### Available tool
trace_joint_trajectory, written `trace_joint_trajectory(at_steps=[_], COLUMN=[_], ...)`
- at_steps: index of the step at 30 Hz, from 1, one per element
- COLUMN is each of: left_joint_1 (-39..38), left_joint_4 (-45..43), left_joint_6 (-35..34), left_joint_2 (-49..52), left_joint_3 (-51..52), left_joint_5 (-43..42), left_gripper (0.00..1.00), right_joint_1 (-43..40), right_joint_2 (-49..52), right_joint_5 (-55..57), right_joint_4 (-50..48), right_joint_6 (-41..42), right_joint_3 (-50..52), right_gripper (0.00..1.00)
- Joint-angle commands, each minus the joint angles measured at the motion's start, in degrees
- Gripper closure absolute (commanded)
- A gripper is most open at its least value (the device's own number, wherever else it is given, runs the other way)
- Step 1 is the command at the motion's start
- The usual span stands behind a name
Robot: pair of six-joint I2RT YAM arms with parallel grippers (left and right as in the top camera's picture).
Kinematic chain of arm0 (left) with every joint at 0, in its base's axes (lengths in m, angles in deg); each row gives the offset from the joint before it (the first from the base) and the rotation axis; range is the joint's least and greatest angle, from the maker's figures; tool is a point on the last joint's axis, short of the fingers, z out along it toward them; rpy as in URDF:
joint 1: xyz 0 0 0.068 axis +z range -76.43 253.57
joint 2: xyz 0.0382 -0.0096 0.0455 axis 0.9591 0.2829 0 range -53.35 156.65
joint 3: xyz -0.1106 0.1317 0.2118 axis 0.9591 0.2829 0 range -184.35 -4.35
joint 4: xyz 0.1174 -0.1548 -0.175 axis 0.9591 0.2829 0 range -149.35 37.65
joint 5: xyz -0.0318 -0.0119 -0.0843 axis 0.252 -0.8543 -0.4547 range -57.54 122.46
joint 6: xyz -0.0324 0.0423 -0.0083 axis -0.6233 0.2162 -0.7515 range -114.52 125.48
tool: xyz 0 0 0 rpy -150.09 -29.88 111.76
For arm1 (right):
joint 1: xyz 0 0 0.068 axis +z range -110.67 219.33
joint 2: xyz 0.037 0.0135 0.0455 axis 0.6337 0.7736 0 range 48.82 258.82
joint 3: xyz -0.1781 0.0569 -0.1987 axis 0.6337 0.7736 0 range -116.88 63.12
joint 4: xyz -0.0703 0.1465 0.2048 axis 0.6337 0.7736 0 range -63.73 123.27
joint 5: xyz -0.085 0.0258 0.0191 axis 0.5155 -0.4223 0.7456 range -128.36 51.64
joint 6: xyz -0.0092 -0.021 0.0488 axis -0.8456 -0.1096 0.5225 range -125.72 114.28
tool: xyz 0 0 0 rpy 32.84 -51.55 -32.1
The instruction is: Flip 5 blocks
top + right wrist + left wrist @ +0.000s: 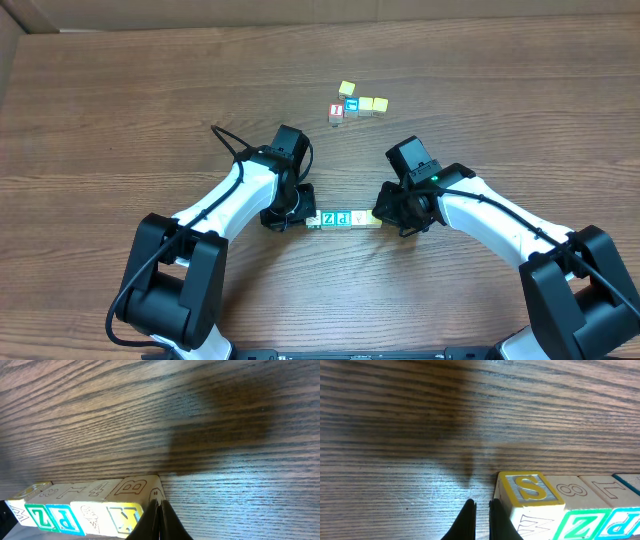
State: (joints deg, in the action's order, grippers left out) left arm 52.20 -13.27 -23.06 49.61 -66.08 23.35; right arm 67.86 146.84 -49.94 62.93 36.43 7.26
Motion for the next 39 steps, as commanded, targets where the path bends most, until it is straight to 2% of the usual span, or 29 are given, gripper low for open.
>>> trace_joint_trajectory(at_steps=[1,3,14,17,39], left_joint_1=[-0.2,-0.2,-0.2,-0.2,-0.2], left_joint_4=[0.2,0.2,0.1,-0.1,0.4], left_joint_6=[0.3,0.3,0.3,0.2,0.2], left_joint_2=[0.9,0.9,0.9,0.9,0.9], left_joint_3=[0.5,0.5,0.5,0.5,0.5], left_joint_5=[-0.4,-0.3,3.3,3.3,2.9], left_gripper=[0.96,0.96,0.96,0.96,0.96], right_joint_1=[0.1,0.1,0.1,0.1,0.5], right_joint_2=[0.2,0.2,0.2,0.2,0.2], right_joint_5=[0.2,0.1,3.0,3.0,-0.2], right_joint_4=[-0.2,-0.2,0.0,0.0,1.2], right_joint_6=[-0.2,-0.2,-0.2,-0.2,0.1], right_joint_3=[0.4,0.4,0.4,0.4,0.4], right_gripper=[0.91,0.89,0.89,0.96,0.96])
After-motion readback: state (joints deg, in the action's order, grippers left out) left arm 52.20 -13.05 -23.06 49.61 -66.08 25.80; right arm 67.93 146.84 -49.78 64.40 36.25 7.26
